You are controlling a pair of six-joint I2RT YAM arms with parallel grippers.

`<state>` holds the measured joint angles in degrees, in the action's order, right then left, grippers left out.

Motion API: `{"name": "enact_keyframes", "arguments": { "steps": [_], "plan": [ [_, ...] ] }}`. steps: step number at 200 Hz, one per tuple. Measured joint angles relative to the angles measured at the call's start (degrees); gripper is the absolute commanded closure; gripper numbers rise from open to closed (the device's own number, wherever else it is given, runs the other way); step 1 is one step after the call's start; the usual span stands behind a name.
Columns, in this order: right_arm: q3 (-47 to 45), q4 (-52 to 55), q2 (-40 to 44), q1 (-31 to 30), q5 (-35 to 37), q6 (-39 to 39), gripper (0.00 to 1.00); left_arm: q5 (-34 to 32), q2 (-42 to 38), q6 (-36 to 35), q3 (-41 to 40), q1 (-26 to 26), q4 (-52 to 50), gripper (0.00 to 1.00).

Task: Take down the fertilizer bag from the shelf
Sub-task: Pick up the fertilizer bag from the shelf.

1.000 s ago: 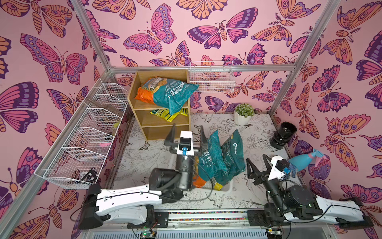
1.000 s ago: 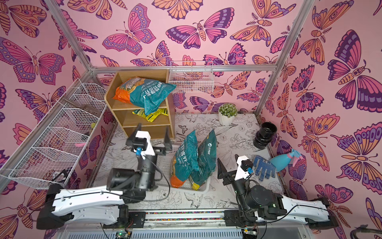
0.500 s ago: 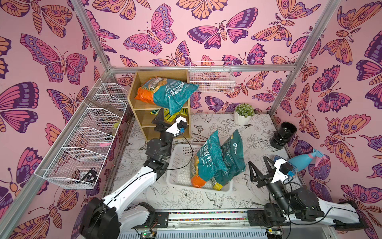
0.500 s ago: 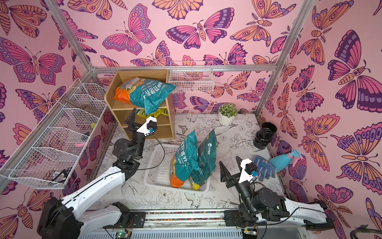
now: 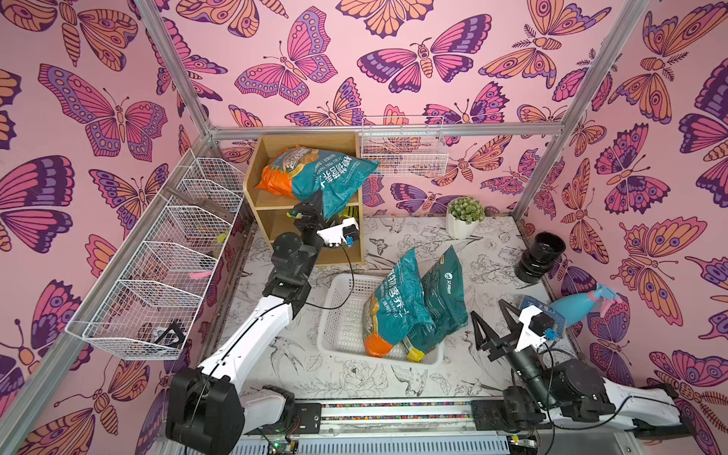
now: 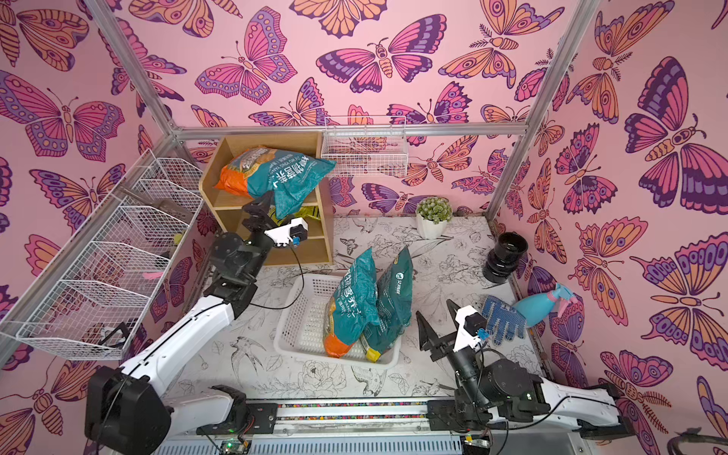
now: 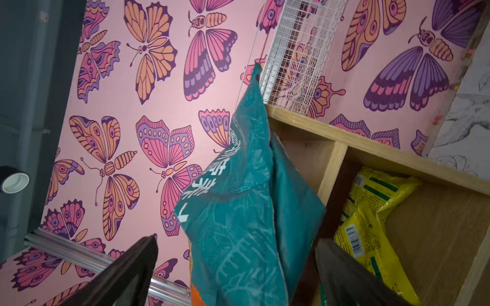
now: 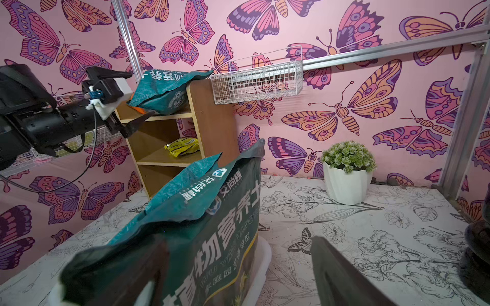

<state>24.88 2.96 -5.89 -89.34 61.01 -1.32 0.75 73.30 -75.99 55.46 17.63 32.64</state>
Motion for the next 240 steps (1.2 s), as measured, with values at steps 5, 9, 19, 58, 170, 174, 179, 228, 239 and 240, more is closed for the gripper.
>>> {"name": "enact_keyframes", "arguments": {
  "steps": [5,9,19,58,170,174,179,228,239,240],
  "plan": [
    [0.0,0.0,0.0,0.0,-0.02,-0.04,0.13,0.24,0.83,-0.68,0.37,-0.15,-0.72,0.0],
    [0.0,0.0,0.02,0.0,-0.02,-0.17,0.13,0.46,1.53,-1.29,0.57,-0.33,-1.22,0.0],
    [0.0,-0.04,0.02,0.0,-0.07,-0.24,0.13,1.2,3.02,-2.49,0.98,-0.72,-1.73,0.0],
    [-0.24,-0.7,-0.04,0.0,-0.35,-0.52,0.13,2.38,7.56,-4.85,5.88,-1.22,-2.01,0.48],
    [-0.44,-2.08,-1.81,0.0,-0.7,-1.73,0.14,-7.56,2.82,9.6,7.48,1.79,3.91,0.98],
    [-0.44,-2.1,-1.92,0.0,-0.72,-1.73,0.14,-9.42,2.54,10.93,8.31,2.56,4.17,0.98],
    [-0.42,-2.14,-2.05,0.0,-0.72,-1.73,0.14,-11.96,2.25,12.35,9.57,3.63,4.04,0.98],
    [-0.44,-2.6,-2.62,0.0,-1.11,-1.73,0.14,-34.91,-4.7,19.58,24.98,15.58,-5.35,0.98],
    [-0.42,-2.6,-2.91,0.0,-1.14,-1.73,0.14,-39.36,-5.84,19.45,27.74,18.67,-6.29,0.98],
    [-0.42,-2.58,-2.93,0.0,-1.14,-1.73,0.14,-39.69,-5.88,19.43,27.91,18.84,-6.36,0.98]
  ]
}}
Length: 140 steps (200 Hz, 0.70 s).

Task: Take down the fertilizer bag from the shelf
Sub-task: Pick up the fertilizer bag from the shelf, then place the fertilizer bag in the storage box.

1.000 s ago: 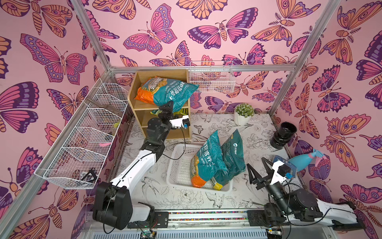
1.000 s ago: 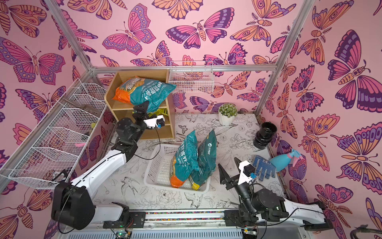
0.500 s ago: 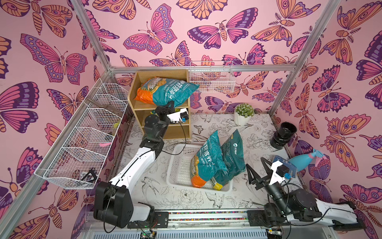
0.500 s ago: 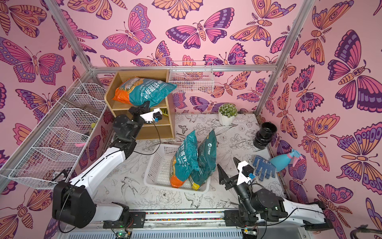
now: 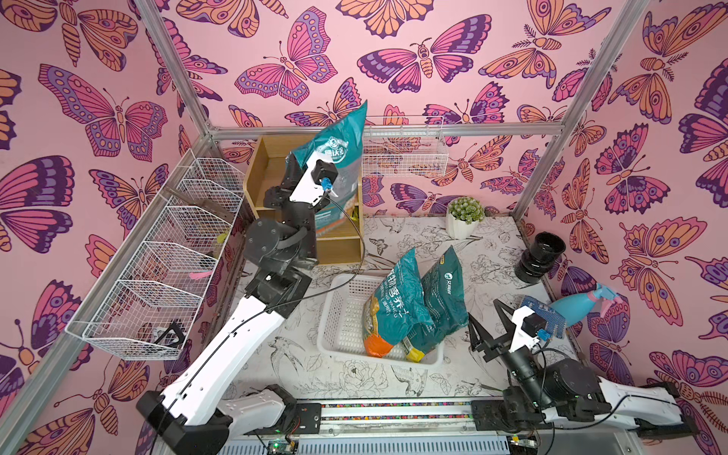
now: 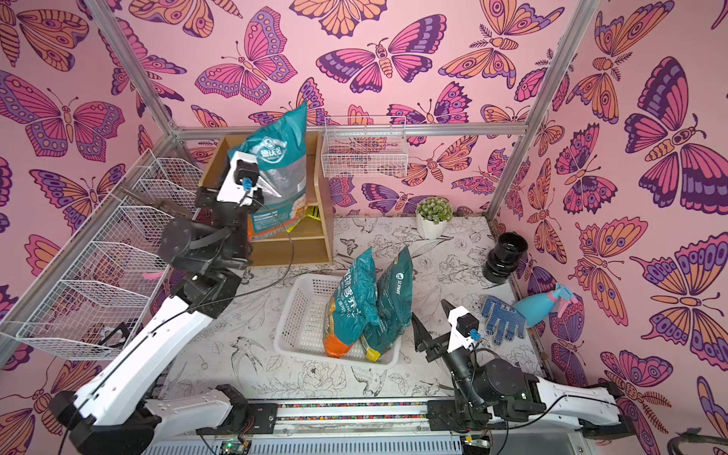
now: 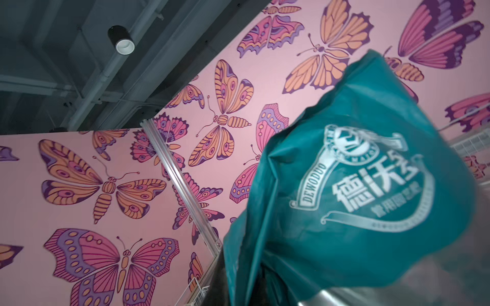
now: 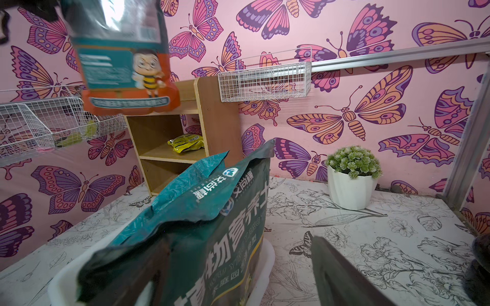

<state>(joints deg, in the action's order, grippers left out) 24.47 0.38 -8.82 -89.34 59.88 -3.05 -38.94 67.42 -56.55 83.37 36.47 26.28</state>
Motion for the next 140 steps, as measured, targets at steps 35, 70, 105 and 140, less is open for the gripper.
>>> {"name": "enact_keyframes", "arguments": {
  "steps": [35,70,105,140],
  "plan": [
    [0.0,0.09,-0.79,0.0,-0.37,0.07,0.14,-17.35,-2.78,0.63,6.62,8.33,1.77,0.99],
    [0.0,0.61,-0.55,0.0,-1.29,0.37,0.14,-33.2,-11.32,9.31,-2.93,9.94,5.22,1.0],
    [0.02,0.68,-0.57,0.0,-1.44,0.68,0.14,-47.82,-15.17,16.81,-14.49,11.21,5.01,1.0],
    [0.15,0.66,-1.49,0.0,-1.42,0.68,0.14,-49.99,-13.88,21.44,-18.16,17.94,5.4,1.0]
  ]
}}
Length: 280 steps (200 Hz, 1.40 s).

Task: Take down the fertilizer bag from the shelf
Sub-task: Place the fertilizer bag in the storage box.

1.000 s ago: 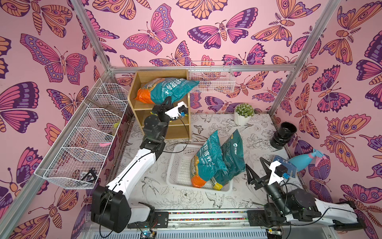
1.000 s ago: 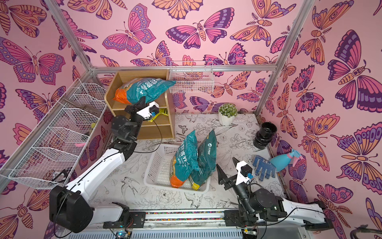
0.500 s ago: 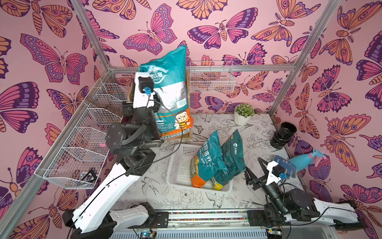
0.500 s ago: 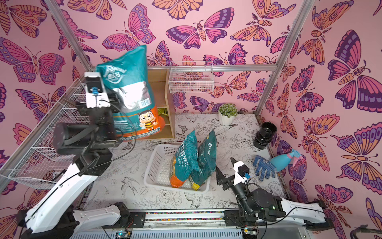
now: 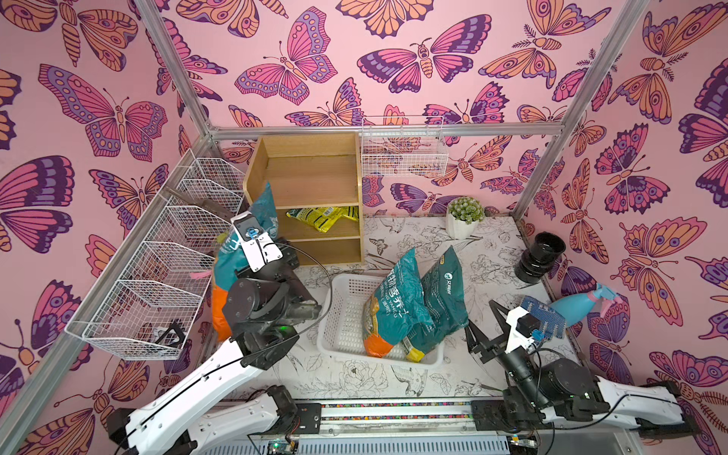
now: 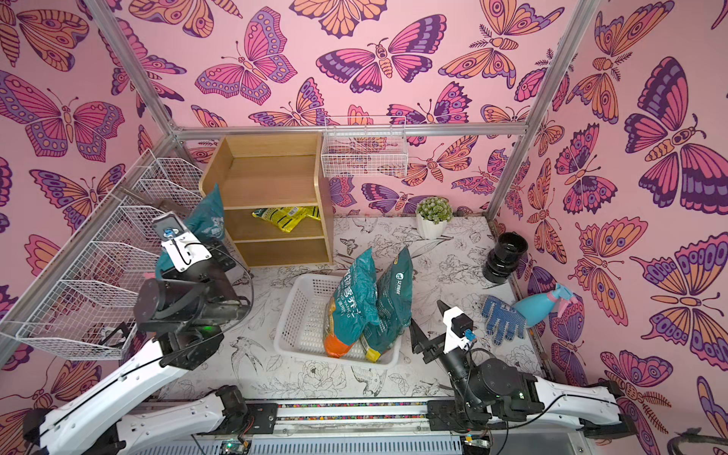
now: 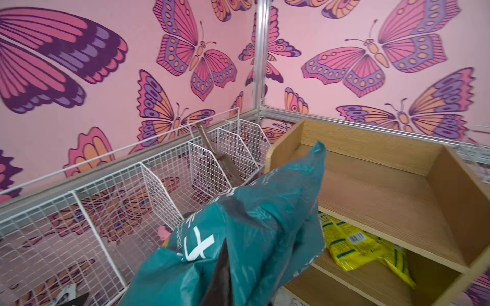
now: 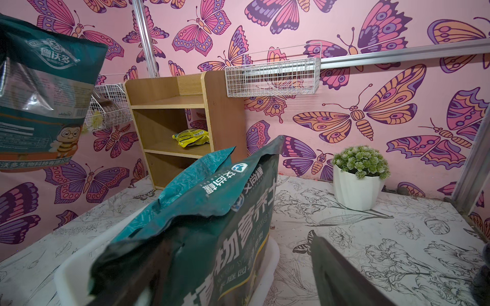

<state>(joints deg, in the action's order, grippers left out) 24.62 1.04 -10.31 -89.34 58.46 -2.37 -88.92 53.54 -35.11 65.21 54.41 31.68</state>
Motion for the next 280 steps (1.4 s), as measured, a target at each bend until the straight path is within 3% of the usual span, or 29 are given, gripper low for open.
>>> {"name": "enact_keyframes", "arguments": {
  "steps": [26,96,146,190,217,248,280],
  "plan": [
    [0.09,0.0,-0.63,0.0,0.02,0.02,0.14,0.0,3.61,4.63,0.94,2.95,-0.63,1.0],
    [0.11,-0.13,-1.22,0.0,0.46,-0.04,0.14,-0.02,5.38,34.69,-0.17,12.68,-21.9,1.0],
    [0.11,-0.11,2.32,0.0,1.31,-0.02,0.14,-0.07,11.93,48.78,-0.2,19.32,-33.2,1.0],
    [0.11,0.02,3.13,0.0,1.53,-0.02,0.14,-0.02,15.17,56.78,-9.09,22.64,-28.3,1.0],
    [0.11,0.07,2.01,0.0,1.53,0.02,0.14,0.09,18.71,59.52,-10.69,22.82,-29.59,1.0],
    [0.11,0.24,1.16,0.0,1.51,0.35,0.14,0.15,21.81,68.5,-7.91,22.6,-36.59,1.0],
    [0.11,0.26,1.16,0.0,1.51,0.63,0.14,0.59,21.94,72.41,-7.87,18.36,-37.07,1.0]
  ]
}}
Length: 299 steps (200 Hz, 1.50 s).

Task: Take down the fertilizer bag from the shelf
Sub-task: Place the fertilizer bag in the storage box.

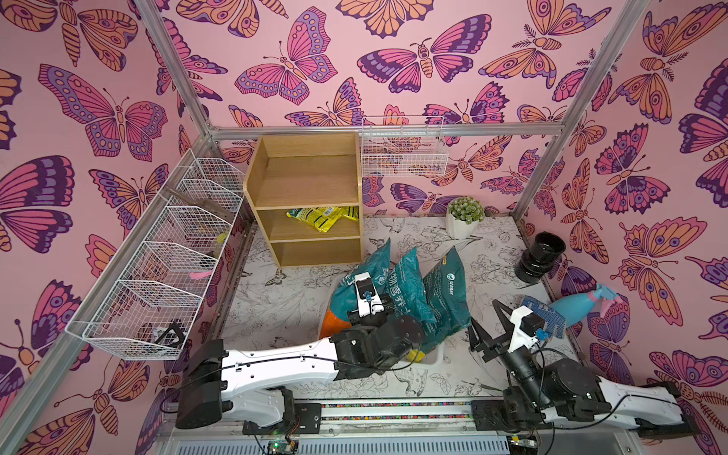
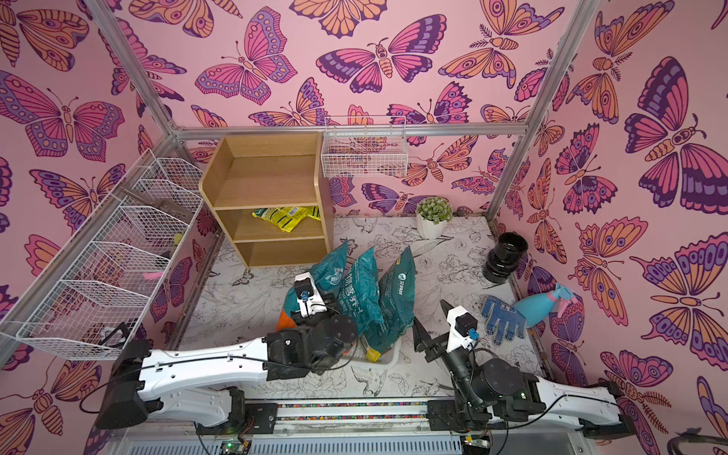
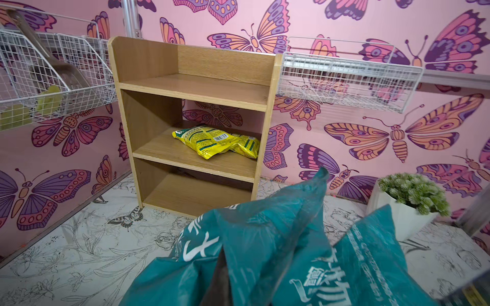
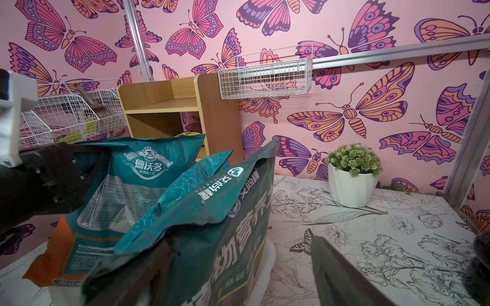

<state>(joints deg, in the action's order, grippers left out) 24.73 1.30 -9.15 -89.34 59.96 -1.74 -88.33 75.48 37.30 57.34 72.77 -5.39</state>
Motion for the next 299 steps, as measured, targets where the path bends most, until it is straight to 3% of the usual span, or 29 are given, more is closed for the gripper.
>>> {"name": "enact_keyframes", "arguments": {
  "steps": [33,52,100,139,164,183,209,252,263,266,274,279,299],
  "plan": [
    [0.0,0.0,-0.02,0.0,0.0,-0.02,0.14,0.74,0.33,3.82,0.07,-5.62,0.2,1.0],
    [0.0,-0.04,-0.13,0.0,0.0,-0.04,0.14,1.7,0.17,8.98,2.01,-6.75,-4.68,1.0],
    [0.0,-0.04,-0.7,0.0,0.0,-0.17,0.14,2.27,2.05,13.2,9.62,-6.58,-9.51,1.0],
    [0.0,-0.02,-0.7,0.0,0.0,-0.04,0.14,1.49,4.46,18.58,3.76,-2.23,-8.92,1.0],
    [0.0,-0.02,-0.7,0.0,0.02,-0.02,0.14,-0.66,5.77,20.48,-6.8,1.38,2.27,1.0],
    [0.0,-0.02,-0.72,0.0,0.02,-0.02,0.14,-0.7,8.81,15.32,-12.31,2.36,16.44,1.0],
    [0.0,-0.02,-1.31,0.0,0.26,-0.02,0.14,-0.7,12.79,7.67,-12.61,2.56,29.22,1.0],
    [0.0,-0.28,-1.57,0.0,0.46,-0.13,0.14,-0.72,14.43,1.55,-12.15,5.33,35.47,1.0],
    [0.0,-0.39,-1.57,0.0,0.44,-0.2,0.14,-0.72,14.1,0.33,-11.93,6.14,34.86,0.82],
    [0.0,-0.44,-1.57,0.0,0.44,-0.2,0.14,-0.72,13.97,0.09,-11.82,6.34,34.6,0.69],
    [0.0,-0.46,-1.57,0.0,0.44,-0.22,0.14,-0.7,13.46,-0.68,-11.23,7.23,32.7,0.19],
    [0.0,-0.48,-1.62,0.0,0.44,-0.22,0.14,-0.7,13.09,-0.79,-10.73,7.98,31.34,0.01],
    [0.0,-0.7,-1.9,0.0,0.44,-0.24,0.14,-0.68,10.84,0.31,-8.28,12.15,23.8,0.02]
  ]
}}
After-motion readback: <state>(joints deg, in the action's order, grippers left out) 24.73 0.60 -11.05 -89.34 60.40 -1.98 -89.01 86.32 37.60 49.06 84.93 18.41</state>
